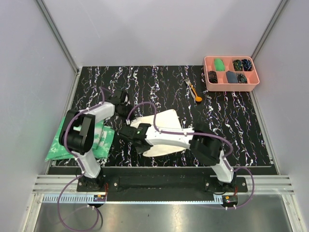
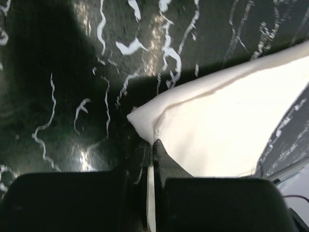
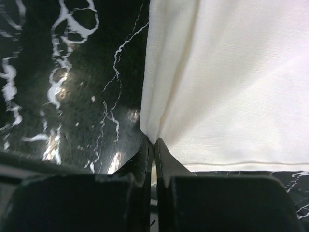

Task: Fold the napkin into a case and place the utensils inside
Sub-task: Pick up the upper triangle-folded napkin from the center of the board, then turn over the square folded napkin at the center of the board.

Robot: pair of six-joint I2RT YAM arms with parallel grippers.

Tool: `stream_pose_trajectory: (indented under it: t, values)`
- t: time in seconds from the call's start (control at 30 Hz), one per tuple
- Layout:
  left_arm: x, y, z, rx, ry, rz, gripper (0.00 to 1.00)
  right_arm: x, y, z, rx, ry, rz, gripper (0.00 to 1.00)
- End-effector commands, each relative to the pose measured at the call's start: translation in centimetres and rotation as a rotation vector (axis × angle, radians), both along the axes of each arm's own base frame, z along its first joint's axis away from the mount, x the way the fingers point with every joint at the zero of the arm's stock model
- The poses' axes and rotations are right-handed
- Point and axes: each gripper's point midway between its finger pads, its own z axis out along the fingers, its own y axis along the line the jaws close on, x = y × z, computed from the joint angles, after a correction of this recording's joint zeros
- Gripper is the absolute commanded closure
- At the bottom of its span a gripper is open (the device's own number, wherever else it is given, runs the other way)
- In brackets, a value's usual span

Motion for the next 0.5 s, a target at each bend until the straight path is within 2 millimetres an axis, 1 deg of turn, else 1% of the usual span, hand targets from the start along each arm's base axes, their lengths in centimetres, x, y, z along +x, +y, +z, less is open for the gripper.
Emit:
stream_pose_trajectory:
  t: [0.0,0.03,0.07,0.1,0.13,0.17,0.2,0.23,0.27,0.3,0.33,0.37,0.4,0.43,0.47]
  values:
    - [0.1,-0.3,4.6,-0.074,-0.09,-0.001,1.0,0.9,2.0,7.8,0.223,-0.101,0.04,1.0]
    - [0.2,0.1,5.9,-0.084,-0.12,0.022,1.0,0.4,2.2,8.1,0.245,-0.083,0.058,1.0]
    - [0.3,0.3,6.5,-0.09,-0.13,0.034,1.0,0.4,2.5,8.6,0.269,-0.086,0.076,1.0]
    - [0.3,0.5,7.2,-0.094,-0.14,0.047,1.0,0.4,3.4,9.7,0.325,-0.097,0.088,1.0]
    - [0.6,1.1,8.6,-0.108,-0.167,0.078,1.0,-0.1,4.0,9.9,0.36,-0.072,0.111,1.0]
    - [0.5,1.5,9.3,-0.11,-0.173,0.093,1.0,-0.3,4.6,10.4,0.393,-0.07,0.135,1.0]
    - [0.5,1.9,10.1,-0.111,-0.186,0.108,1.0,-0.2,5.6,11.6,0.454,-0.079,0.142,1.0]
    - [0.8,2.8,11.8,-0.108,-0.23,0.14,1.0,-0.9,6.4,12.2,0.499,-0.049,0.169,1.0]
    - [0.7,3.4,12.5,-0.104,-0.238,0.157,1.0,-1.1,7.1,12.8,0.534,-0.045,0.193,1.0]
    - [0.7,3.9,13.4,-0.102,-0.26,0.174,1.0,-1.2,8.2,14.0,0.59,-0.048,0.211,1.0]
    - [0.8,5.2,15.5,-0.097,-0.318,0.209,1.0,-1.9,9.0,15.1,0.64,-0.022,0.242,1.0]
    - [0.4,6.0,16.1,-0.084,-0.322,0.227,1.0,-2.1,9.6,15.8,0.671,-0.017,0.266,1.0]
    - [0.3,6.7,17.0,-0.069,-0.341,0.245,1.0,-2.8,10.5,17.1,0.73,0.002,0.304,1.0]
    - [0.4,8.1,19.2,-0.048,-0.405,0.281,1.0,-3.2,11.1,18.1,0.769,0.008,0.327,1.0]
    - [0.0,8.9,20.0,-0.033,-0.41,0.303,1.0,-3.3,11.9,19.4,0.829,0.003,0.35,1.0]
